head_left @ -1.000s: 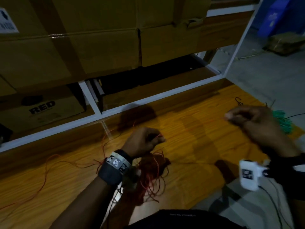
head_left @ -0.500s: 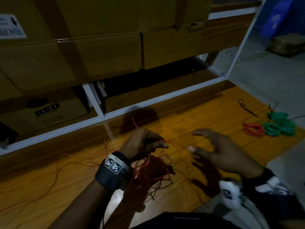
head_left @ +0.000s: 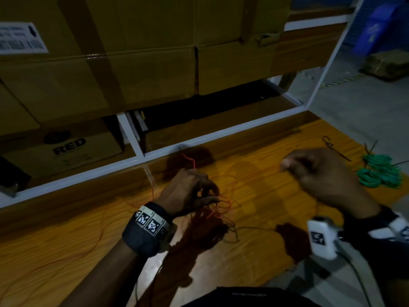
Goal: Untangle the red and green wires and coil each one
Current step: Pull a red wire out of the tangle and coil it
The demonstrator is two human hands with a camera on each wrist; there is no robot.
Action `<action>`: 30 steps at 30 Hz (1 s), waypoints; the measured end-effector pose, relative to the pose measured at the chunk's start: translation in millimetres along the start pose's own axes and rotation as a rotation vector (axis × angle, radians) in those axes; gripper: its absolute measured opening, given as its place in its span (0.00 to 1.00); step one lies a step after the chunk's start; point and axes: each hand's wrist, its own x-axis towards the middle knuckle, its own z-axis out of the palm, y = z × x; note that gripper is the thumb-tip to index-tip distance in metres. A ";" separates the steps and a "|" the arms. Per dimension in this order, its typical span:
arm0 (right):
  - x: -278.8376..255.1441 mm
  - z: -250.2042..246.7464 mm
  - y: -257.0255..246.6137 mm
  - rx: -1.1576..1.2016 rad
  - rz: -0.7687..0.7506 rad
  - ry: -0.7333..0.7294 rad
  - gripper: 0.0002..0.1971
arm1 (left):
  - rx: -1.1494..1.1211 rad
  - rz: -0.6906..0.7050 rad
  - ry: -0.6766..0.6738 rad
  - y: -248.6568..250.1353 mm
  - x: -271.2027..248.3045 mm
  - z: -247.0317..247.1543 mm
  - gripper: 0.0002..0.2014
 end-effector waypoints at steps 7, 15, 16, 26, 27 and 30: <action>2.0 -40.4 19.3 0.126 0.101 0.174 0.14 | 0.063 -0.359 -0.123 -25.7 -25.7 3.2 0.11; 15.7 5.6 -16.8 0.215 0.055 0.057 0.16 | -0.878 -0.249 0.057 73.9 55.7 24.4 0.11; 17.0 -3.0 -13.5 0.207 0.054 0.107 0.14 | -0.933 -0.246 0.057 71.2 54.0 30.2 0.11; -21.7 -17.5 30.7 0.006 0.296 -0.015 0.11 | -0.507 -0.363 0.269 -12.5 0.4 -21.2 0.07; -22.6 -5.2 25.0 -0.070 0.285 -0.118 0.19 | -0.467 -0.337 0.254 -7.7 2.0 -25.1 0.08; -13.3 29.6 -1.2 -0.164 0.169 -0.243 0.39 | -0.476 -0.260 0.125 14.3 13.5 -21.5 0.09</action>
